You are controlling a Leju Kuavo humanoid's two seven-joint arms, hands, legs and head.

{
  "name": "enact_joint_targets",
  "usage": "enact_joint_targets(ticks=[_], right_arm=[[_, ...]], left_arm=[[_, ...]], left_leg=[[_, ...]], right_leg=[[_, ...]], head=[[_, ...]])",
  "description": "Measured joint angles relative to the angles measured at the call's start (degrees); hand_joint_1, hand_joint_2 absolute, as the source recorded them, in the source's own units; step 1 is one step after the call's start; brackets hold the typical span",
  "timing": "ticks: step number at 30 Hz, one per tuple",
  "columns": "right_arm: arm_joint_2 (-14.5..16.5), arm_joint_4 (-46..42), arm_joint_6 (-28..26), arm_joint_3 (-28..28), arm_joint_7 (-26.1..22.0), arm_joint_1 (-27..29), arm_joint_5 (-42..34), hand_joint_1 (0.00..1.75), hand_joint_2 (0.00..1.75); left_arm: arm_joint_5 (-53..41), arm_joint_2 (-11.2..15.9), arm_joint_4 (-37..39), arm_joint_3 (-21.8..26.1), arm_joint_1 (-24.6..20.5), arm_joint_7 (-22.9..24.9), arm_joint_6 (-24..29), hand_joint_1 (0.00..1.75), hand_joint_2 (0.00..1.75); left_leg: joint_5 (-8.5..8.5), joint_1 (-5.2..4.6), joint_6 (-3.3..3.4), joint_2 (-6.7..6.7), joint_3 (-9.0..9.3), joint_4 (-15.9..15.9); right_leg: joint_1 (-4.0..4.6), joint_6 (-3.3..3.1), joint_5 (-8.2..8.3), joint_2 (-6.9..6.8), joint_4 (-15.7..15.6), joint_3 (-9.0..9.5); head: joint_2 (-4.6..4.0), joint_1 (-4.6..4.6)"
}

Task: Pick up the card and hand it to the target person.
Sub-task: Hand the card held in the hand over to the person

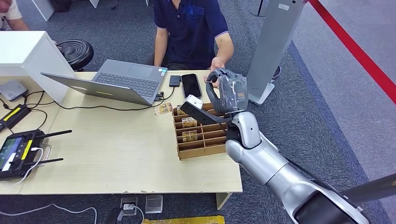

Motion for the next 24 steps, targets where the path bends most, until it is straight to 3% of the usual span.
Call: enact_joint_targets(ticks=[10,14,18,24], right_arm=[[2.3,5.3,-0.1,0.0,-0.1,-1.2,0.1,1.4,1.75],[2.8,6.7,0.0,0.0,-0.1,-1.3,0.0,0.0,1.75],[3.2,7.7,0.0,0.1,-0.1,-1.6,-0.5,0.0,1.75],[3.2,8.7,0.0,0.1,0.2,-1.7,-1.1,0.0,1.75]], left_arm=[[0.3,-0.1,0.0,0.0,0.1,-0.2,0.0,0.0,1.75],[0.2,-0.1,0.0,0.0,0.1,-0.5,-0.3,0.0,1.75],[0.1,-0.1,0.0,-0.1,0.1,-0.8,-0.5,0.0,0.0],[0.4,-0.1,0.0,-0.1,0.1,-0.5,0.0,0.0,0.0]], left_leg=[[0.0,0.0,0.0,0.0,0.01,0.0],[0.0,0.0,0.0,0.0,0.01,0.0],[0.0,0.0,0.0,0.01,0.01,0.0],[0.0,0.0,0.0,0.01,0.01,0.0]], right_leg=[[0.0,0.0,0.0,0.0,0.0,0.0],[0.0,0.0,0.0,0.0,0.0,0.0],[0.0,0.0,0.0,0.0,0.0,0.0],[0.0,0.0,0.0,0.0,0.0,0.0]], head=[[0.0,-0.01],[0.0,-0.02],[0.0,0.01],[0.0,0.02]])
